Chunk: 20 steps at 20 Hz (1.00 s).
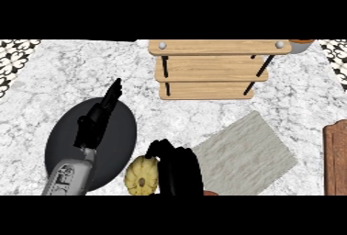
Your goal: Pick the squash from the placemat and place it in the tiered shelf
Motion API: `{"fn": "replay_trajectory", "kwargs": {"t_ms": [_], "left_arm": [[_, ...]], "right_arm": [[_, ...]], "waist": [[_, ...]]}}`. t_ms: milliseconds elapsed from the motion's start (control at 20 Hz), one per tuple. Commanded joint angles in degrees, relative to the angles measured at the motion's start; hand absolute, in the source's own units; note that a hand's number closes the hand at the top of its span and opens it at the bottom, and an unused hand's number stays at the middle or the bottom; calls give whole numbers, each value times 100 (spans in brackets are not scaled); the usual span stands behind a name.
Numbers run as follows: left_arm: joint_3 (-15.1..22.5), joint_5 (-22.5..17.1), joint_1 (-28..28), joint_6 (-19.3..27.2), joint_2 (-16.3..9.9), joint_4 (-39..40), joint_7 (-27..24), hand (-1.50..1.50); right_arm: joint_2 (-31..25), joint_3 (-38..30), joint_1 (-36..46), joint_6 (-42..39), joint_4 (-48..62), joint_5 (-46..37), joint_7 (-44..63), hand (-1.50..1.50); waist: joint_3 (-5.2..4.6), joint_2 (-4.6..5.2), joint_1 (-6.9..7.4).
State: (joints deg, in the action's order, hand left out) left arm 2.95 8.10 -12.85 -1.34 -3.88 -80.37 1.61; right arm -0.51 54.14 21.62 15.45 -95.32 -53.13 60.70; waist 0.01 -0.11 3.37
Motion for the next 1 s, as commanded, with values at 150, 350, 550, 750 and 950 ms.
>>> {"fn": "replay_trajectory", "kwargs": {"t_ms": [150, 350, 550, 750, 950], "left_arm": [[-116, -35, 297, -35, -133, 9, -220, 0], [-104, -41, 139, 21, -49, -16, 80, 0], [-71, 7, 185, 68, -32, -114, 74, 0], [-30, 18, 295, 38, -43, -179, -27, 0], [-138, -16, 141, 9, -124, -86, 106, 0]], "right_arm": [[48, 240, 1044, 1012, -555, -442, 1595, 150], [48, -133, 1590, 440, -631, -934, 2099, 150], [47, -386, 2151, 112, -569, -1337, 2427, 150], [46, -887, 2544, -123, -487, -1598, 2447, 150], [46, -1308, 2970, -844, -615, -1715, 2451, 150]], "waist": [[-17, -53, -87], [-23, -96, -212], [-21, -89, -216], [-22, -106, -199], [-22, -117, -295]]}}
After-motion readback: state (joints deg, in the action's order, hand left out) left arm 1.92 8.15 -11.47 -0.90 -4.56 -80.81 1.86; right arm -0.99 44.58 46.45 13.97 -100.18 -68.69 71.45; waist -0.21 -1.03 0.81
